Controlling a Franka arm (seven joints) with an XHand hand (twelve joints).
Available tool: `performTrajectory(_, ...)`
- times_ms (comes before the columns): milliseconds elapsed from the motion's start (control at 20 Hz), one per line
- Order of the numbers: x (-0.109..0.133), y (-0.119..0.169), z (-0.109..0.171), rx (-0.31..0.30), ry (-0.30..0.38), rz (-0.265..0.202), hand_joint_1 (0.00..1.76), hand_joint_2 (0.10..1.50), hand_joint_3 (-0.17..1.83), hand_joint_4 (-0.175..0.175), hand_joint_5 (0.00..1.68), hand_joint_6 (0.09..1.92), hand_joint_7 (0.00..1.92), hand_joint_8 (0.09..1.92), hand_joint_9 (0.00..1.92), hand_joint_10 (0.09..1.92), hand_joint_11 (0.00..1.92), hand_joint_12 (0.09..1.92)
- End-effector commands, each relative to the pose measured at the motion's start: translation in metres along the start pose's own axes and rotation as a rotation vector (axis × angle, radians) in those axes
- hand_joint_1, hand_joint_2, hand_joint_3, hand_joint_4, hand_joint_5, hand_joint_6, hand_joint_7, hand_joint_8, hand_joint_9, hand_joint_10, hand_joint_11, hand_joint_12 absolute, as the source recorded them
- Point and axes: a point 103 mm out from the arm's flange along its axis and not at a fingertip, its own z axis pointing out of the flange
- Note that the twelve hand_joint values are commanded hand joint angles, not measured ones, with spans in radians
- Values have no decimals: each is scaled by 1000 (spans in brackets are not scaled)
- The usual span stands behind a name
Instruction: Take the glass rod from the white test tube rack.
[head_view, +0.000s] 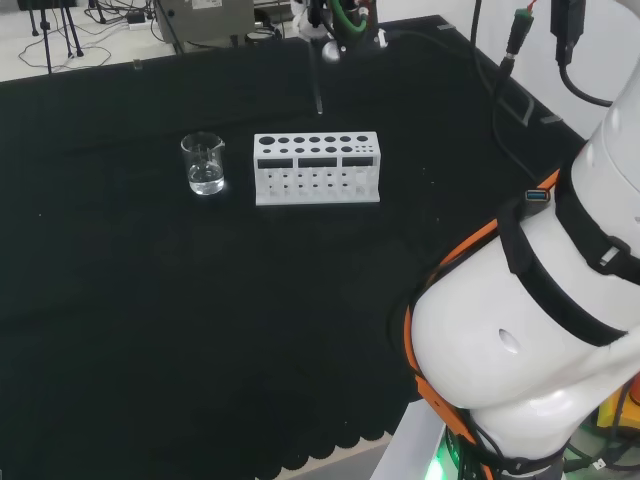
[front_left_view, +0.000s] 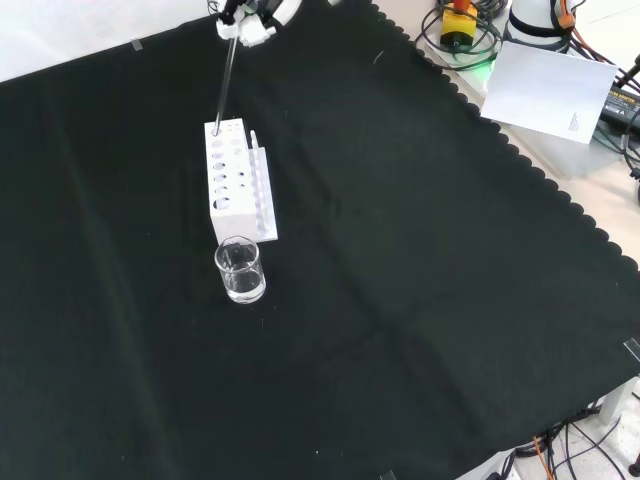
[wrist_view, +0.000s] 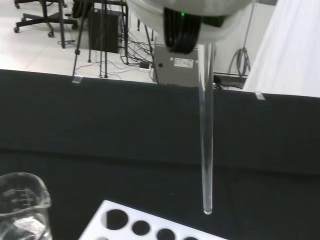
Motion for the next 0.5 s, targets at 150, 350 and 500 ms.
performTrajectory(150,21,-1,-8,-15,0,-55,1403,985,184,-175,1007,712,1090,1176,1617,816,1034,871)
performTrajectory(350,28,1,-7,-7,-6,-74,1443,1121,10,-175,854,939,970,1365,1581,887,844,1035)
performTrajectory(500,34,4,-4,3,-15,-90,1445,1129,1,-175,845,953,963,1377,1578,895,833,1045)
